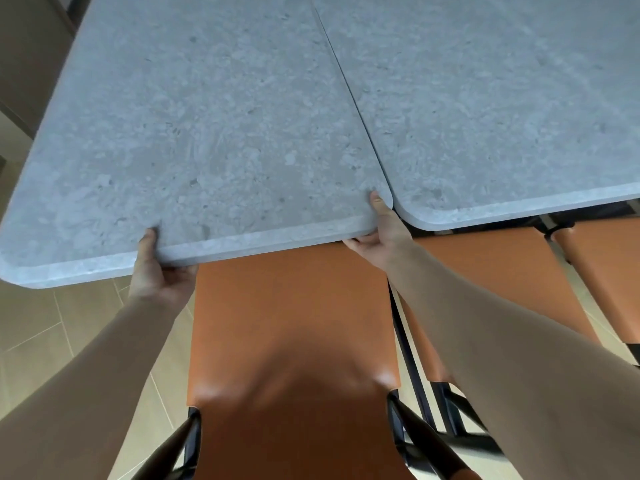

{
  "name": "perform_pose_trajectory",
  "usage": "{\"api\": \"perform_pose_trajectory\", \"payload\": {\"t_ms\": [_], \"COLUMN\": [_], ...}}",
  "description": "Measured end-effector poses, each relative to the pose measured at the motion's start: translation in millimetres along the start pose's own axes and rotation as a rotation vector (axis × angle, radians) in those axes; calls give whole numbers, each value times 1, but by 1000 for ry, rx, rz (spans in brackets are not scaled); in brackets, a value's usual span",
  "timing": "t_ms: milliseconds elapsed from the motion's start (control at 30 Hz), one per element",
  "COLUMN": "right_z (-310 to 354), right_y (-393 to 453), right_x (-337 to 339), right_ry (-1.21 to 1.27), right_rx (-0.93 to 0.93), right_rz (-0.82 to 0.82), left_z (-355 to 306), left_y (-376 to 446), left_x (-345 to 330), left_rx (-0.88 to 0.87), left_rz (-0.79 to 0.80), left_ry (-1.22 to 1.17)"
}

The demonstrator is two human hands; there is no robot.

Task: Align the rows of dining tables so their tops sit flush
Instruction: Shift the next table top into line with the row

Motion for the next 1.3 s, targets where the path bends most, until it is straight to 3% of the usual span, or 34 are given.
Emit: {"api": "perform_pose_trajectory", "payload": {"t_ms": [1300], "right_z": [-13], "right_y": [-19], "right_x": [-2], "right_ry": [-53], "right_rx": [64], "right_rz": [-72], "left_z": [-15], "left_y": [-9], "left_x": [13], "left_rx": [62], "left_rz": [-21], "left_ry": [53]}}
Point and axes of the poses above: each hand's wrist, its own y-axis towards the middle knuckle, its own x-axis out of the back of the hand, z = x × y, the point moved 3 cm from there along y, towards the middle knuckle, and after that the axes turned 11 degrees about x, right-handed, at the moved point
